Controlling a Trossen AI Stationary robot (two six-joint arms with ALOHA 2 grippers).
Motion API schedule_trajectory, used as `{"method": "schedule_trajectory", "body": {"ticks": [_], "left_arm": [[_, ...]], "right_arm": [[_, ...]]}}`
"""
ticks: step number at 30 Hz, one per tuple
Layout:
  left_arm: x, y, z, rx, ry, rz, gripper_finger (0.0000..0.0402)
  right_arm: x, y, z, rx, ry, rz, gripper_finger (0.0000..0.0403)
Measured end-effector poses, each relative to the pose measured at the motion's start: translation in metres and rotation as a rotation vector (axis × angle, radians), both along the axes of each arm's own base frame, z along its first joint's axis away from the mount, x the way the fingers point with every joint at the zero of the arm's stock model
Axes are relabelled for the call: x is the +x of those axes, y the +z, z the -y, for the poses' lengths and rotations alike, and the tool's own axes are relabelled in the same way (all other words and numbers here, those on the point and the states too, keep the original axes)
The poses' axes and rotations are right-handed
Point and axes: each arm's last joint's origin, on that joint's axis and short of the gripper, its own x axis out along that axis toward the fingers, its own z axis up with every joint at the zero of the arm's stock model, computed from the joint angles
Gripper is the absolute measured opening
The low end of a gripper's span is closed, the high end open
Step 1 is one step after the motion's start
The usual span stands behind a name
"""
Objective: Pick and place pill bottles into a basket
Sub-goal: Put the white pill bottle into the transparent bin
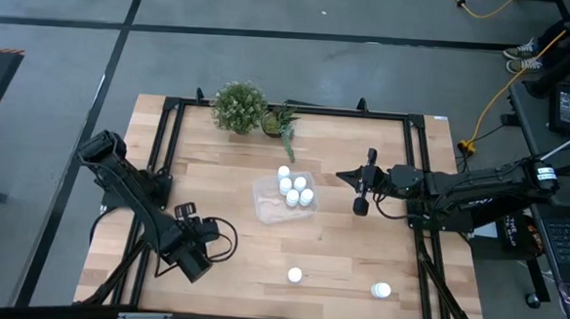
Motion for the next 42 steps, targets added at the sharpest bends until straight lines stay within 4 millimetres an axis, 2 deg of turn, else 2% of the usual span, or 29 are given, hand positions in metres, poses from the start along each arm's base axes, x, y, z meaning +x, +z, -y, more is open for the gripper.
{"method": "schedule_trajectory", "body": {"ticks": [5,12,16,20,27,33,38,42], "left_arm": [[0.010,0.015,-0.008,0.069,-0.085,0.026,0.0154],[0.029,0.053,-0.027,0.178,-0.153,0.080,0.0154],[0.043,0.070,-0.041,0.189,-0.173,0.117,0.0154],[0.057,0.079,-0.060,0.196,-0.177,0.130,0.0154],[0.084,0.093,-0.098,0.191,-0.215,0.186,0.0154],[0.104,0.096,-0.132,0.158,-0.305,0.240,0.0154],[0.113,0.091,-0.155,0.167,-0.345,0.206,0.0154],[0.125,0.081,-0.165,0.166,-0.362,0.188,0.0154]], "right_arm": [[0.000,0.001,0.000,-0.007,0.002,0.004,0.0005],[0.000,0.002,0.000,-0.030,0.007,0.012,0.0005],[0.000,0.002,0.000,-0.055,0.013,0.002,0.0005],[0.000,0.002,0.000,-0.092,0.021,-0.008,0.0005],[0.000,0.000,-0.001,-0.094,0.052,-0.026,0.0005],[0.000,0.000,-0.001,-0.094,0.076,-0.025,0.0005],[0.000,0.000,-0.001,-0.123,0.083,-0.037,0.0005],[0.000,-0.001,-0.001,-0.136,0.087,-0.042,0.0005]]}}
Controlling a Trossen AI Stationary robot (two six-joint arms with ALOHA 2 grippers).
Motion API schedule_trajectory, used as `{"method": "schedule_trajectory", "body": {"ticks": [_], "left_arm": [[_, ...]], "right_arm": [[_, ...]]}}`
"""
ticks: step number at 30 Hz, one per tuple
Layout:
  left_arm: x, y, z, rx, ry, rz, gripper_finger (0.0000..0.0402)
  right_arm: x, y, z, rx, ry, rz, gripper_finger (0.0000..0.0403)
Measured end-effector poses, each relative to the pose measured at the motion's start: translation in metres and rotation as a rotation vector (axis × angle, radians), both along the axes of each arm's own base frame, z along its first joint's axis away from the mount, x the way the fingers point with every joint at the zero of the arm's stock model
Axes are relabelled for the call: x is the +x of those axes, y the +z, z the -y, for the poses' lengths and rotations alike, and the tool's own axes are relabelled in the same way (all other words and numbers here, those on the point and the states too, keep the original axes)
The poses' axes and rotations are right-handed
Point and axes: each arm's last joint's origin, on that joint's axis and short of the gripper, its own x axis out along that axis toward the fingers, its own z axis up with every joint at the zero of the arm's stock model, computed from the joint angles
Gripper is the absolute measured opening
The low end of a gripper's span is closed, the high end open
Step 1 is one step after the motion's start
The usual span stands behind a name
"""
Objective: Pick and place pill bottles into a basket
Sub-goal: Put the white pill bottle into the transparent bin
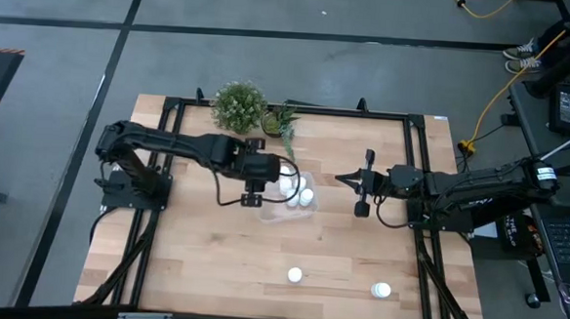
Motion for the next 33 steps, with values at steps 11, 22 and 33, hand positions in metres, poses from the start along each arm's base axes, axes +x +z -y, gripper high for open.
{"method": "schedule_trajectory", "body": {"ticks": [11,22,33], "left_arm": [[0.033,-0.055,-0.004,-0.004,-0.074,-0.181,0.0154],[0.047,-0.072,-0.007,-0.038,-0.086,-0.177,0.0154],[0.045,-0.084,-0.019,-0.070,-0.070,-0.190,0.0154]], "right_arm": [[0.000,-0.002,0.000,0.005,-0.002,-0.021,0.0005],[-0.002,-0.007,0.000,0.037,-0.013,-0.069,0.0005],[-0.003,-0.010,0.000,0.066,-0.022,-0.092,0.0005]]}}
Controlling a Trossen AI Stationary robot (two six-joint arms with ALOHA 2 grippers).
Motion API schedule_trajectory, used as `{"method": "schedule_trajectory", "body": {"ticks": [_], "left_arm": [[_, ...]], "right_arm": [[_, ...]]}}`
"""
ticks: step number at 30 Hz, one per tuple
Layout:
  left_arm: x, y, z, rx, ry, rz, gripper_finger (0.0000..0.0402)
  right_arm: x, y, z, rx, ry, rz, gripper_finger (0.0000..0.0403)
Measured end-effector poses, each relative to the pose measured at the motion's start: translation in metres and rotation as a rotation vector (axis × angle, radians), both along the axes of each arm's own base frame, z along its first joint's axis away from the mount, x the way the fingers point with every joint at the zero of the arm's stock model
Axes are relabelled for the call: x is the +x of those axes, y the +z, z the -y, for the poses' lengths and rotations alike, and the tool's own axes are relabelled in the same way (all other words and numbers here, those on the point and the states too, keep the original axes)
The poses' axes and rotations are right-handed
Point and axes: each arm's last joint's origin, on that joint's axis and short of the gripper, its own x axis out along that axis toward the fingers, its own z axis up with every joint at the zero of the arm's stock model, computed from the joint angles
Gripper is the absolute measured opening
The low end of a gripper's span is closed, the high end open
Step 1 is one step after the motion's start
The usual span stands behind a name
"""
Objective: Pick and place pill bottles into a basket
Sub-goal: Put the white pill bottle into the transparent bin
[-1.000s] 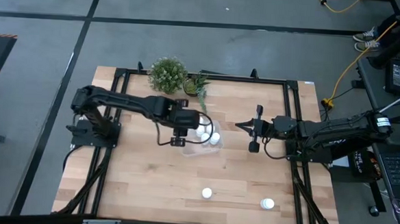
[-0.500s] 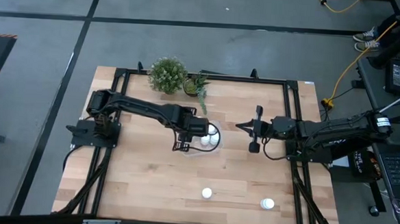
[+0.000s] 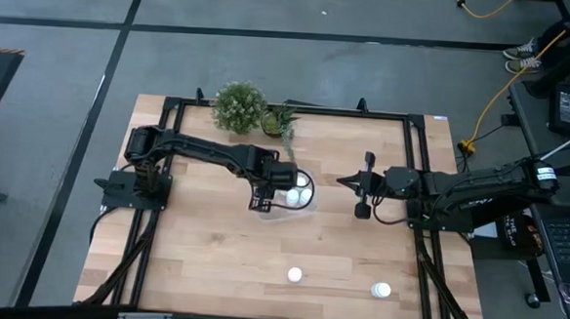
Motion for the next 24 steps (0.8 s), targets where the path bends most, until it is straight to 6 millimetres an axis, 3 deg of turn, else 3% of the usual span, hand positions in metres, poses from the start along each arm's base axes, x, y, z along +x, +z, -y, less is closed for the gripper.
{"method": "schedule_trajectory", "body": {"ticks": [24], "left_arm": [[0.0011,-0.0010,-0.0061,0.000,-0.001,0.013,0.0154]], "right_arm": [[-0.0003,-0.0010,0.0000,-0.003,0.001,-0.012,0.0005]]}}
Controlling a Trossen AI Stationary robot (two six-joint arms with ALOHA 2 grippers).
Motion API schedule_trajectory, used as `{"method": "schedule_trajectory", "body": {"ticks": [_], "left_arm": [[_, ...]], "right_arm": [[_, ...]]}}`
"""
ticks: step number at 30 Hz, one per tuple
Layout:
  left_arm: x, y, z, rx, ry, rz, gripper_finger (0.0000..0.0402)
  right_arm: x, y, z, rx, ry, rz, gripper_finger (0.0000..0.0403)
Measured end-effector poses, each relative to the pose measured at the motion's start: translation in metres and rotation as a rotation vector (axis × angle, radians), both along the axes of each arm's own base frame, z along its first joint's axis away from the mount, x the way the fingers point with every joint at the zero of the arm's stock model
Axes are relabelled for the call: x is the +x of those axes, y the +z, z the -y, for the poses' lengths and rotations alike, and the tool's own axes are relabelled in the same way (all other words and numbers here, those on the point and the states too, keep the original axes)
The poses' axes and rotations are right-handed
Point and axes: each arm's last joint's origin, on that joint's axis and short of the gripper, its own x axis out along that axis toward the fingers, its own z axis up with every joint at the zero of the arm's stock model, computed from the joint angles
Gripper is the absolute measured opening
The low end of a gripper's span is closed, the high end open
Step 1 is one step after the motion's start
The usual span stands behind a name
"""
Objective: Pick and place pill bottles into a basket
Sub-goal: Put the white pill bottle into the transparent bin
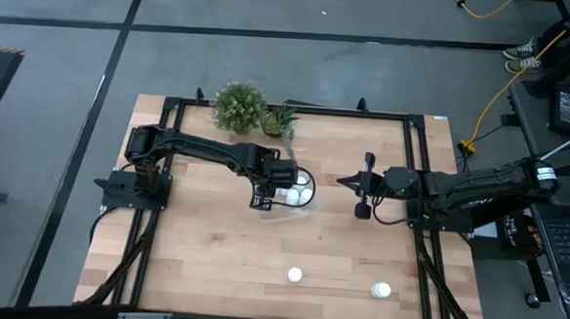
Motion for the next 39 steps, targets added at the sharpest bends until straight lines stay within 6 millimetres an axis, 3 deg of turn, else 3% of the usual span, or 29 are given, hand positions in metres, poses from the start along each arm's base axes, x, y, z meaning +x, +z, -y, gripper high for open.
{"method": "schedule_trajectory", "body": {"ticks": [14,23,31,39], "left_arm": [[0.007,-0.014,0.007,0.029,-0.015,-0.025,0.0154],[0.007,-0.013,0.007,0.047,0.006,-0.015,0.0154],[0.007,-0.013,0.006,0.049,0.013,-0.013,0.0195],[0.007,-0.013,0.006,0.048,0.020,-0.007,0.0199]], "right_arm": [[0.000,0.000,0.000,0.000,0.001,0.003,0.0005],[0.000,0.001,0.000,0.000,0.000,0.006,0.0005],[0.000,0.000,0.000,0.000,0.000,0.005,0.0005],[0.000,0.001,0.000,0.000,0.000,0.006,0.0005]]}}
